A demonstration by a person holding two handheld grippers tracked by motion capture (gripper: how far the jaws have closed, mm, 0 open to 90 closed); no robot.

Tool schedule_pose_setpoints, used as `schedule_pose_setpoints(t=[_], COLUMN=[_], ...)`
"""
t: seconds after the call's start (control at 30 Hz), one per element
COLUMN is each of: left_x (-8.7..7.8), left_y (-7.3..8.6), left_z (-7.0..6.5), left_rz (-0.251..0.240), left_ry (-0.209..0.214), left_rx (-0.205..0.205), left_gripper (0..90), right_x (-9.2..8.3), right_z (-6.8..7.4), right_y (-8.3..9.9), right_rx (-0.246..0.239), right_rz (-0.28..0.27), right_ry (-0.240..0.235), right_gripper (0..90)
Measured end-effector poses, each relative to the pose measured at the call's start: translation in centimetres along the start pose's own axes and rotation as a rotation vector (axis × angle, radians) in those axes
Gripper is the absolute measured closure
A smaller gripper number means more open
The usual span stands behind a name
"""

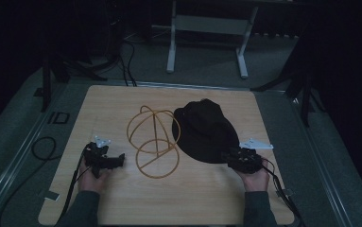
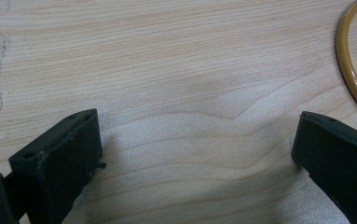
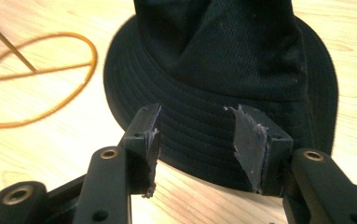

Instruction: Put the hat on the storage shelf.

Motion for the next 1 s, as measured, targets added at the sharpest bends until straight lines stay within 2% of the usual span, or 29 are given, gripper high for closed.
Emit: schedule_pose_setpoints(t=[0.03,0.07,0.1,0.17,0.2,0.23,0.37,0.47,0.57,0.73,0.8,1.0], left_x=[0.0,0.0,0.0,0.0,0.0,0.0,0.0,0.0,0.0,0.0,0.0,0.0], left_y=[0.0,0.0,0.0,0.0,0.0,0.0,0.0,0.0,0.0,0.0,0.0,0.0], left_z=[0.0,0.0,0.0,0.0,0.0,0.0,0.0,0.0,0.0,0.0,0.0,0.0], left_rz=[0.0,0.0,0.0,0.0,0.0,0.0,0.0,0.0,0.0,0.001,0.0,0.0], left_ry=[0.0,0.0,0.0,0.0,0.0,0.0,0.0,0.0,0.0,0.0,0.001,0.001], left_rx=[0.0,0.0,0.0,-0.001,-0.001,0.0,0.0,0.0,0.0,0.002,0.001,0.001], left_gripper=[1.8,1.8,1.8,1.8,1.8,1.8,1.8,1.8,1.8,1.8,1.8,1.8], right_x=[0.0,0.0,0.0,0.1,0.3,0.4,0.8,0.8,0.6,0.2,0.0,-0.7], right_z=[0.0,0.1,0.1,0.0,0.0,0.0,0.2,0.5,0.8,0.8,0.9,0.6], right_y=[0.0,0.0,0.0,0.0,0.1,0.2,0.1,-0.1,-0.4,-0.7,-1.1,-2.5], right_rx=[0.0,-0.012,-0.012,-0.028,-0.053,-0.062,-0.059,-0.075,-0.113,-0.124,-0.121,-0.139], right_rz=[0.0,-0.011,-0.011,-0.009,0.017,0.024,0.04,0.053,0.083,0.109,0.135,0.178], right_ry=[0.0,0.03,0.03,0.087,0.134,0.149,0.153,0.156,0.172,0.147,0.083,0.015], right_gripper=[51.1,52.1,52.1,52.8,52.8,52.8,52.9,52.8,52.6,54.3,54.3,51.8])
Point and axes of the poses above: each handheld gripper's, and its own axes: x roughly forward along the jaws, y roughly out of its underside, z roughly to its left, the point moved 5 cm from there along x, roughly forward along the jaws, and after that the axes turned 8 degrees about x, right-handed, at the moved point
